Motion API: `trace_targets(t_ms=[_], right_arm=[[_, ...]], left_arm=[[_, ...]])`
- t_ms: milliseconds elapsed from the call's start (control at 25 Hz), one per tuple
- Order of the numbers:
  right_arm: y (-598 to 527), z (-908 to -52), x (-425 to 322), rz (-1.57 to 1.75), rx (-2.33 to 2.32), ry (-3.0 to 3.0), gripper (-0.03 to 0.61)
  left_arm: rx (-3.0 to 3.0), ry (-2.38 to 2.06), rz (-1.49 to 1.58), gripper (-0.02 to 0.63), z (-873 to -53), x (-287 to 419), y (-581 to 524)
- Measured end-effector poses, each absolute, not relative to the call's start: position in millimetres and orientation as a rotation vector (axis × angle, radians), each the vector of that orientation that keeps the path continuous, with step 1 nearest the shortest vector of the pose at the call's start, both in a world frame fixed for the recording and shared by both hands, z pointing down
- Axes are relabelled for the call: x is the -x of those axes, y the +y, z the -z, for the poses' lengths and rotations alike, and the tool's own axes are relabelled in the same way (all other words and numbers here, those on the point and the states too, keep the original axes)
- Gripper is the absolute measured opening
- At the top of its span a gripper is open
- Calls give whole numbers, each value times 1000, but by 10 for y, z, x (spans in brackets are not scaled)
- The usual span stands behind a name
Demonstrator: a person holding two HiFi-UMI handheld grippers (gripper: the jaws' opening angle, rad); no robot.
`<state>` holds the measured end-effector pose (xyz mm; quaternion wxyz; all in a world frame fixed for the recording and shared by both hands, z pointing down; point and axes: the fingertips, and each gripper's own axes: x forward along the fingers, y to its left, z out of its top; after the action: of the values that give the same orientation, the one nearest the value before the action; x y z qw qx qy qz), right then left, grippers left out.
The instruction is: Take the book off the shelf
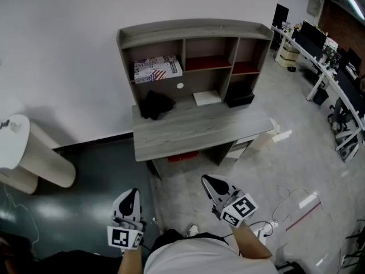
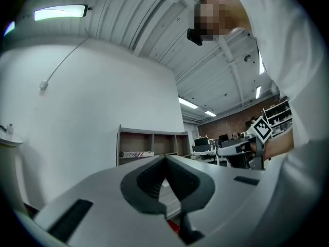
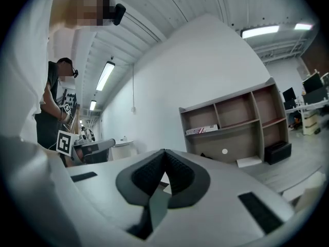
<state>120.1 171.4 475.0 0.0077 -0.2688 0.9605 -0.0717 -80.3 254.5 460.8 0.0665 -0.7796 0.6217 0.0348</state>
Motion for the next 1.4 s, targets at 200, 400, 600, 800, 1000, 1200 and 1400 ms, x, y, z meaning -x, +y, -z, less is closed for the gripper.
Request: trace_targets(t_ms=[200,400,600,800,1000,1200,1400], right_arm=[[1532,-4971,-1127,305,807,3014,21],[1262,-5114,-971,319,810,3068,21],[590,-5196,-633,295,866,3123,21],[-153,-4991,13,203,856,3156,21],[-748,-4722,401,129,916,3132,21],[-1099,-4860,276,212,1089,3097,21],[-1352,-5049,-188,328,1242,3025,21]], left_arm=[[2362,1941,-63,17,-4729,832,2482],[2358,2007,-88,17,-4926,1059,2252],[2366,2018,-187,17,-5098,1424,1581],[2386,2005,-289,17,-5063,1979,688],[2458,1858,-334,17,-4858,2272,-221],[2535,1746,-354,17,-4754,2290,-837],[2683,1657,-321,17,-4923,1863,-1298]])
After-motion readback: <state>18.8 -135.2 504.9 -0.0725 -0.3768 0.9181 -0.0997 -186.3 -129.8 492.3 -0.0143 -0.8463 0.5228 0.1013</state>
